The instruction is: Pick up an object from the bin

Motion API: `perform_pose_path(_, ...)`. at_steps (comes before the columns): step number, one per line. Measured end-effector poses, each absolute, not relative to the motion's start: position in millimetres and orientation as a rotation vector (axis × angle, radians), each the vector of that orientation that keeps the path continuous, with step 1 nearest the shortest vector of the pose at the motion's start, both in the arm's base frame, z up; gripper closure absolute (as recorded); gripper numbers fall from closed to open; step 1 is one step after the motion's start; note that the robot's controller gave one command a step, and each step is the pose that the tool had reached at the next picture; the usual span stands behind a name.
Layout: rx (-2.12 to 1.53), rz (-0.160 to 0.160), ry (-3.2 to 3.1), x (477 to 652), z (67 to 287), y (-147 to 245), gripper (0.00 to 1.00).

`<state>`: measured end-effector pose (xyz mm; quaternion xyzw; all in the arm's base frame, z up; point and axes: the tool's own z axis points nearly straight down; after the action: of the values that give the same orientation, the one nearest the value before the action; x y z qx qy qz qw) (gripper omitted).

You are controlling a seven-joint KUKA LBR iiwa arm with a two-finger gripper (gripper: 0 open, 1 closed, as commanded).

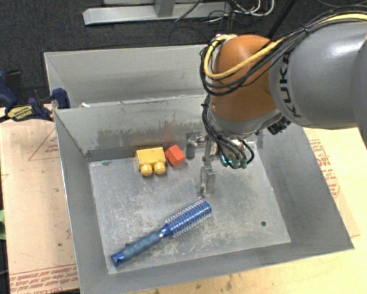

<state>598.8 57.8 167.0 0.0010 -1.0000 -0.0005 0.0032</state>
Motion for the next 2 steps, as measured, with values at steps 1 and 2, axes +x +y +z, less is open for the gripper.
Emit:
perform_pose_path(1,0.547,-0.003,-3.088,521.1,88.8,62.2,0.00)
perform_pose_path(2,0.726,-0.005,-3.054,504.9,68.9,114.6,0.00)
